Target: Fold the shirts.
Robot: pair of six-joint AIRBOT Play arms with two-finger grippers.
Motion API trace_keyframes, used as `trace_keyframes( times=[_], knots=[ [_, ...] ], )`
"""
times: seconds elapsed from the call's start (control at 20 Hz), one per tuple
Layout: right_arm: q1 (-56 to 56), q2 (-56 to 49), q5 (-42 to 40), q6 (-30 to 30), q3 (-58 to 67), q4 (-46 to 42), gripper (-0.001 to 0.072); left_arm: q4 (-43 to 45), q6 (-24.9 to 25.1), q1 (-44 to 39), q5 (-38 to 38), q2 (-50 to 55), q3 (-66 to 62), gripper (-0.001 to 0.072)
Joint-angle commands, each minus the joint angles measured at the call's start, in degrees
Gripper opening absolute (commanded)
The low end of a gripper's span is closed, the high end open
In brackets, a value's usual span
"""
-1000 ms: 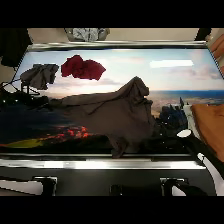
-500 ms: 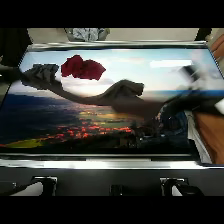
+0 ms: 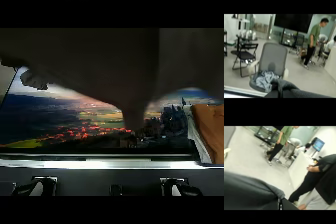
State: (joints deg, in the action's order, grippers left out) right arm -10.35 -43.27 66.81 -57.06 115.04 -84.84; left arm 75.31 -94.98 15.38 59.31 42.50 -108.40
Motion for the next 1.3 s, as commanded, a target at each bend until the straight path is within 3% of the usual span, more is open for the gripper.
trace_keyframes(
  times=[0.0, 0.15, 0.25, 0.35, 0.45, 0.6, 0.8, 0.95, 1.25],
  knots=[
    [-0.2, 0.0, 2.7, -0.8, 3.4, -2.4, 0.005, 3.0, 0.3, 0.0, 2.8, -3.2, -0.7, 0.0035],
    [-0.2, -3.1, 5.1, -0.8, 3.4, -4.4, 0.0049, 3.2, 2.8, 0.0, 12.3, 0.2, 0.0, 0.0035],
    [-0.2, -8.3, 11.3, -1.2, 3.3, -4.2, 0.005, 3.2, 4.5, -0.1, 16.4, 4.2, 2.5, 0.0036],
    [-0.2, -16.4, 19.3, -1.2, 1.4, -3.7, 0.005, 3.2, 6.7, -0.1, 16.5, 9.1, 7.8, 0.0035],
    [-0.1, -26.4, 21.1, -1.2, -1.7, -1.9, 0.005, 3.2, 9.6, -0.1, 14.8, 15.8, 14.4, 0.0036],
    [0.0, -42.9, 15.3, -3.8, -3.3, 5.6, 0.005, 3.2, 11.5, -0.1, 7.5, 28.4, 21.6, 0.0036],
    [0.0, -60.4, 1.5, -9.7, -3.3, 18.9, 0.0051, 3.1, 11.5, -1.2, -3.8, 45.7, 21.2, 0.0038],
    [0.0, -66.9, -6.2, -10.3, -3.3, 26.5, 0.0051, 2.5, 11.5, -2.1, -5.7, 54.2, 18.2, 0.0038],
    [0.0, -71.5, -12.9, -10.2, -3.3, 26.8, 0.0052, -4.2, 11.5, -3.5, -12.9, 60.9, 15.9, 0.0039]
  ],
)
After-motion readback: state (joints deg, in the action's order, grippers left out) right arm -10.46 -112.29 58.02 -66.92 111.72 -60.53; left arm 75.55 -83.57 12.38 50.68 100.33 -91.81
